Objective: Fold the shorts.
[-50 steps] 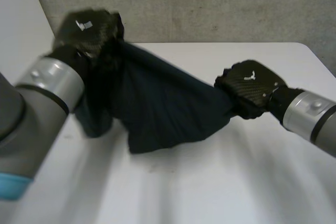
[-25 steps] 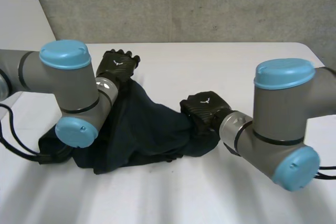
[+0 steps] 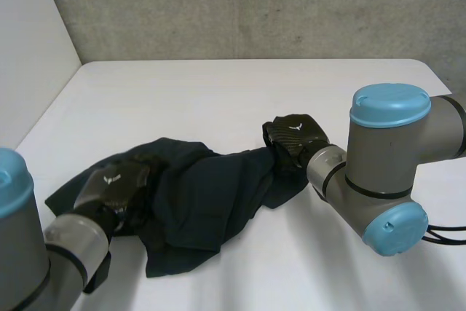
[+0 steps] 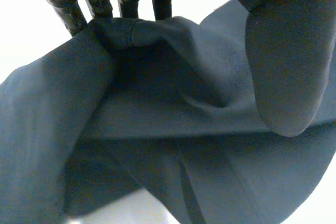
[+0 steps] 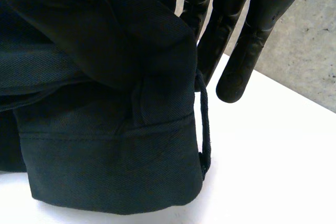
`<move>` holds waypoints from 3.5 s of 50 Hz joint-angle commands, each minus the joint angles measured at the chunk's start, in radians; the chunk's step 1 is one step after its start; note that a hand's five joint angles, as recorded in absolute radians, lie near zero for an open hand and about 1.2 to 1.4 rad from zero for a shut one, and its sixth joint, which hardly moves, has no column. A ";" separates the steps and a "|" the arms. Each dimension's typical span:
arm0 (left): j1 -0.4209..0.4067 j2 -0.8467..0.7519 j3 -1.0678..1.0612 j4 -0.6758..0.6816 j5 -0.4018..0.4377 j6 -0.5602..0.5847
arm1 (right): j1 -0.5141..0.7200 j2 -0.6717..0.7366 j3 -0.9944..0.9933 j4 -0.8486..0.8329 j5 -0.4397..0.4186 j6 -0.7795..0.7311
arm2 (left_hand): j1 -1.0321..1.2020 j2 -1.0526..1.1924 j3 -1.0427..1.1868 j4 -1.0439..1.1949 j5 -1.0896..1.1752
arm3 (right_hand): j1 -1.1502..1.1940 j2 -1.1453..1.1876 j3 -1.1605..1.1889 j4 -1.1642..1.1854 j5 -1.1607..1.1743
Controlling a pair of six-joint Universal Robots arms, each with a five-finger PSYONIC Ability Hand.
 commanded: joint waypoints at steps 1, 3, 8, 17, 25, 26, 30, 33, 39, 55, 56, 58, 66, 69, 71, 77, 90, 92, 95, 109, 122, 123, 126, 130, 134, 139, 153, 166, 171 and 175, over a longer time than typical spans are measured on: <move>0.020 -0.007 -0.029 0.100 0.009 0.012 | 0.002 0.000 0.002 -0.004 -0.001 0.000 | 0.172 0.155 0.164 0.157 0.162 | 0.441 0.226 0.220 0.208 0.240; 0.039 -0.014 -0.024 0.134 0.012 0.018 | 0.002 0.000 0.004 -0.004 -0.004 0.000 | 0.246 0.229 0.238 0.231 0.236 | 0.441 0.226 0.220 0.208 0.240; 0.074 -0.076 0.018 0.196 0.013 0.071 | 0.002 -0.006 0.008 -0.004 -0.006 0.000 | 0.909 0.892 0.900 0.894 0.898 | 0.441 0.226 0.220 0.208 0.240; 0.102 -0.323 0.379 0.237 0.010 0.373 | -0.006 -0.057 0.022 -0.016 -0.006 -0.005 | 1.176 1.160 1.168 1.161 1.166 | 0.441 0.226 0.220 0.208 0.240; 0.116 -0.537 0.634 0.258 0.012 0.509 | 0.008 -0.056 0.045 -0.045 -0.001 -0.008 | 0.935 0.918 0.927 0.920 0.924 | 0.441 0.226 0.220 0.208 0.240; 0.111 -0.541 0.634 0.258 0.012 0.506 | 0.008 -0.053 0.047 -0.047 -0.001 -0.008 | 0.741 0.724 0.733 0.726 0.731 | 0.441 0.226 0.220 0.208 0.240; 0.082 -0.529 0.605 0.257 -0.002 0.501 | 0.015 -0.028 0.045 -0.047 0.002 -0.013 | 0.173 0.156 0.165 0.158 0.163 | 0.441 0.226 0.220 0.208 0.240; 0.074 -0.443 0.534 0.255 -0.002 0.498 | 0.015 -0.025 0.039 -0.050 0.005 -0.017 | 0.062 0.045 0.053 0.046 0.051 | 0.441 0.226 0.220 0.208 0.240; 0.062 -0.242 0.387 0.252 0.007 0.431 | 0.015 -0.022 0.033 -0.052 0.005 -0.017 | 0.058 0.041 0.050 0.043 0.048 | 0.441 0.226 0.220 0.208 0.240; -0.087 -0.001 0.082 0.009 0.018 0.182 | 0.014 -0.025 0.034 -0.053 0.005 -0.017 | 0.358 0.341 0.349 0.342 0.347 | 0.441 0.226 0.220 0.208 0.240; -0.087 -0.013 0.068 0.001 0.017 0.182 | 0.012 -0.025 0.034 -0.053 0.005 -0.017 | 0.390 0.373 0.382 0.375 0.379 | 0.441 0.226 0.220 0.208 0.240; -0.092 -0.041 0.037 -0.002 0.018 0.182 | 0.011 -0.025 0.036 -0.053 0.005 -0.017 | 0.466 0.449 0.458 0.451 0.456 | 0.441 0.226 0.220 0.208 0.240; -0.081 -0.098 -0.087 0.109 0.023 0.183 | 0.009 -0.030 0.037 -0.053 0.003 -0.017 | 0.467 0.450 0.458 0.452 0.456 | 0.441 0.226 0.220 0.208 0.240; -0.081 -0.112 -0.101 0.146 0.023 0.185 | 0.009 -0.030 0.040 -0.053 0.003 -0.017 | 0.344 0.327 0.336 0.329 0.333 | 0.441 0.226 0.220 0.208 0.240; -0.079 -0.130 -0.101 0.174 0.018 0.188 | 0.011 -0.030 0.042 -0.053 0.002 -0.017 | 0.129 0.112 0.121 0.114 0.119 | 0.441 0.226 0.220 0.208 0.240; -0.073 -0.184 -0.075 0.220 0.010 0.191 | 0.014 -0.030 0.047 -0.055 0.002 -0.017 | 0.088 0.071 0.080 0.073 0.077 | 0.441 0.226 0.220 0.208 0.240; -0.053 -0.356 0.032 0.307 -0.079 0.232 | 0.015 -0.022 0.054 -0.056 -0.001 -0.019 | 0.319 0.302 0.311 0.304 0.309 | 0.441 0.226 0.220 0.208 0.240; -0.052 -0.369 0.037 0.323 -0.083 0.249 | 0.015 -0.022 0.054 -0.058 -0.001 -0.019 | 0.343 0.326 0.335 0.328 0.333 | 0.441 0.226 0.220 0.208 0.240; -0.049 -0.386 0.042 0.367 -0.102 0.295 | 0.015 -0.022 0.054 -0.056 -0.001 -0.020 | 0.469 0.452 0.461 0.454 0.459 | 0.441 0.226 0.220 0.208 0.240; -0.023 -0.042 0.087 0.424 -0.114 0.524 | 0.005 -0.160 0.011 -0.030 -0.009 -0.155 | 1.176 1.160 1.168 1.161 1.166 | 0.441 0.226 0.220 0.208 0.240; -0.006 0.264 0.371 0.246 0.035 0.653 | -0.017 -0.447 -0.206 0.039 -0.004 -0.322 | 1.176 1.160 1.168 1.161 1.166 | 0.441 0.226 0.220 0.208 0.240; -0.003 0.269 0.383 0.237 0.041 0.653 | -0.017 -0.451 -0.225 0.050 -0.004 -0.322 | 1.176 1.160 1.168 1.161 1.166 | 0.441 0.226 0.220 0.208 0.240; 0.007 0.292 0.419 0.209 0.046 0.654 | -0.018 -0.461 -0.288 0.109 -0.006 -0.322 | 1.176 1.160 1.168 1.161 1.166 | 0.441 0.226 0.220 0.208 0.240; 0.011 0.342 0.445 0.180 0.044 0.654 | -0.017 -0.464 -0.335 0.174 -0.008 -0.322 | 1.176 1.160 1.168 1.161 1.166 | 0.441 0.226 0.220 0.208 0.240; 0.016 0.404 0.489 0.163 0.046 0.654 | -0.015 -0.519 -0.358 0.194 -0.004 -0.322 | 1.176 1.160 1.168 1.161 1.166 | 0.441 0.226 0.220 0.208 0.240; 0.010 0.454 0.555 0.134 0.046 0.654 | -0.018 -0.623 -0.361 0.197 -0.004 -0.326 | 1.176 1.160 1.168 1.161 1.166 | 0.441 0.226 0.220 0.208 0.240; 0.002 0.430 0.631 0.097 0.050 0.651 | -0.017 -0.683 -0.351 0.241 -0.004 -0.326 | 1.176 1.160 1.168 1.161 1.166 | 0.441 0.226 0.220 0.208 0.240; 0.053 -0.078 0.687 0.136 0.115 0.648 | -0.066 -0.261 -0.404 0.245 0.003 -0.327 | 1.176 1.160 1.168 1.161 1.166 | 0.441 0.226 0.220 0.208 0.240; 0.131 -0.337 0.793 0.232 0.132 0.648 | -0.071 0.007 -0.533 0.190 0.015 -0.333 | 1.176 1.160 1.168 1.161 1.166 | 0.441 0.226 0.220 0.208 0.240; 0.139 -0.559 0.936 0.300 0.142 0.650 | -0.071 0.181 -0.634 0.075 0.045 -0.345 | 1.176 1.160 1.168 1.161 1.166 | 0.441 0.226 0.220 0.208 0.240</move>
